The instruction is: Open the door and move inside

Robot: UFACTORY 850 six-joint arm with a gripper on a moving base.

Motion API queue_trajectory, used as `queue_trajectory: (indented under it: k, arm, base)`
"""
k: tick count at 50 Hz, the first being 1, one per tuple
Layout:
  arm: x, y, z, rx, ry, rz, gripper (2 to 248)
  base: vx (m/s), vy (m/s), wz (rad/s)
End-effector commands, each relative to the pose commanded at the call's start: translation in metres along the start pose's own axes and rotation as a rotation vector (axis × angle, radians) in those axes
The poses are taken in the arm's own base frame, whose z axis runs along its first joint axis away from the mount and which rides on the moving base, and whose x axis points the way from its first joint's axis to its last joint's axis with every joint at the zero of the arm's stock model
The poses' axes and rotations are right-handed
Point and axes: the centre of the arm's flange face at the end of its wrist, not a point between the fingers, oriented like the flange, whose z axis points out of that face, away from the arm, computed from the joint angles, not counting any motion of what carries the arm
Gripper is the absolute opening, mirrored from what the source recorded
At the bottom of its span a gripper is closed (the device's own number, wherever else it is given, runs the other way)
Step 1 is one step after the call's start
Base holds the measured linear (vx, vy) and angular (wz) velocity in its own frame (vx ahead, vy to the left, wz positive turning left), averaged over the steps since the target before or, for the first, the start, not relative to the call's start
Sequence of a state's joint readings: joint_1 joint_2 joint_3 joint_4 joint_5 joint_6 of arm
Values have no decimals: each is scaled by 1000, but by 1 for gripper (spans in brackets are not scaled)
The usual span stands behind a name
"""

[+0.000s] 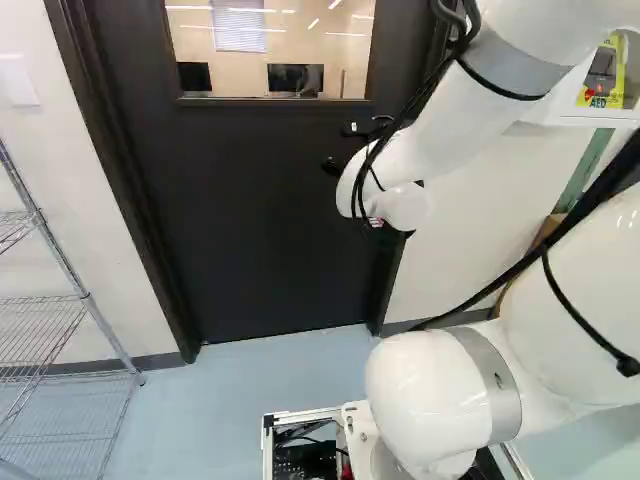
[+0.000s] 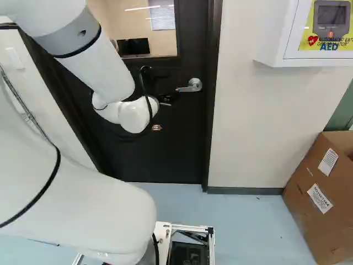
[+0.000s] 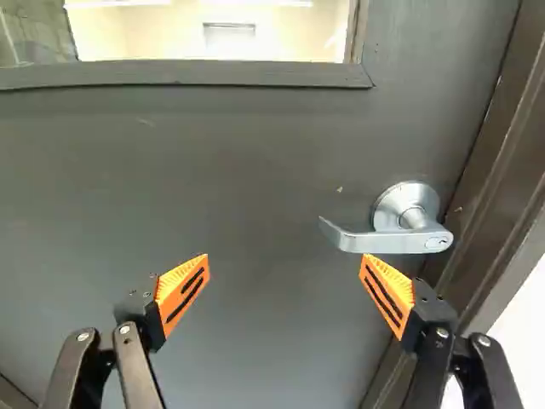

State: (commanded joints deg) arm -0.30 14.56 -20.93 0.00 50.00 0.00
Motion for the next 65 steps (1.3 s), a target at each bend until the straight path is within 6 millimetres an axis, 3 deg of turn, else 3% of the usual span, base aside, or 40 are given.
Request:
queue_trajectory:
  k: [29, 65]
  arm:
    - [30, 1, 8, -2, 58, 0, 247]
    - [53, 7, 38, -18, -16, 2, 247]
  base:
    - [0, 0, 0]
    - [0, 0, 0]
